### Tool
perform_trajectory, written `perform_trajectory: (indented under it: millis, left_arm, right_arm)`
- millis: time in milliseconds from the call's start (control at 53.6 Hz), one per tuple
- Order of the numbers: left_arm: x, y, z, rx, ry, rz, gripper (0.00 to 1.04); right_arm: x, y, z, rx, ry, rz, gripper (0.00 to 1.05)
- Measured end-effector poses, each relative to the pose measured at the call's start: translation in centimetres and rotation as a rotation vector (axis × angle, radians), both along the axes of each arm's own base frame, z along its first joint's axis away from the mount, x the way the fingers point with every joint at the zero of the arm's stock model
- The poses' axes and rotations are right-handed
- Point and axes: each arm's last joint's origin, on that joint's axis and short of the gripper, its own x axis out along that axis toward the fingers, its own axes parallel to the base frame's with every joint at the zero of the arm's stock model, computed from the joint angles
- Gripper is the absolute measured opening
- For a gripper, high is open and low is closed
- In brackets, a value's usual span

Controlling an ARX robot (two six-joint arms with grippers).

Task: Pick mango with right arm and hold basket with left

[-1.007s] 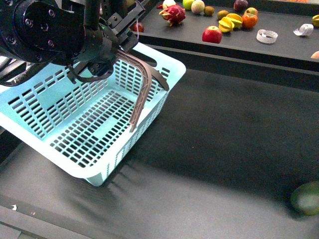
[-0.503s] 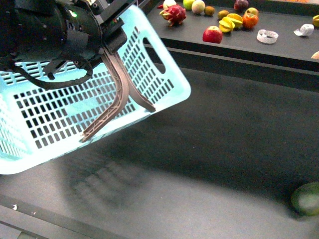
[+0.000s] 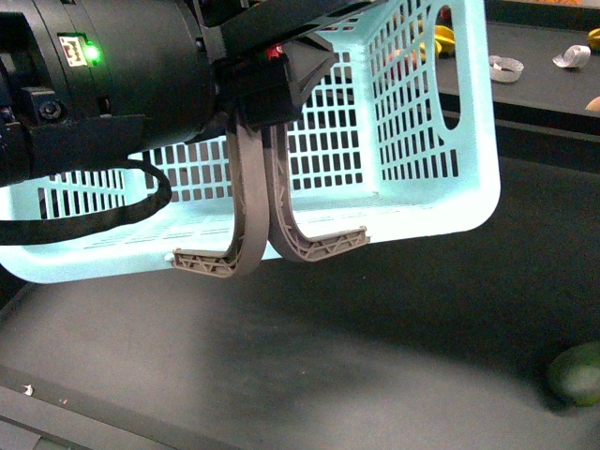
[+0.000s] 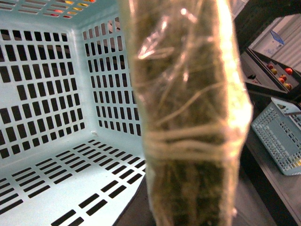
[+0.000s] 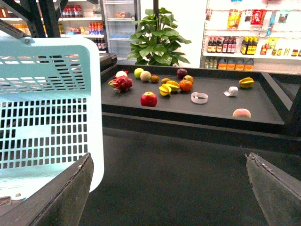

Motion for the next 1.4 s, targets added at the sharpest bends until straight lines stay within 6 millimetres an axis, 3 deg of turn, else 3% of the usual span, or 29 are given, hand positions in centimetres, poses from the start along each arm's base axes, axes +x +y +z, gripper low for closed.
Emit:
perform_trajectory:
  millis: [336,1398]
  left_arm:
    - [-1.3,-1.9,-0.1,0.018,-0.049,-0.13,0.07]
    - [-0.9,-1.7,-0.7,0.047,-0.06,-0.114,0.07]
  right_arm:
    - [0.0,0.0,0.0,0.0,0.0,0.0,0.97]
    - [0.0,0.0,0.0,0.0,0.0,0.0,0.97]
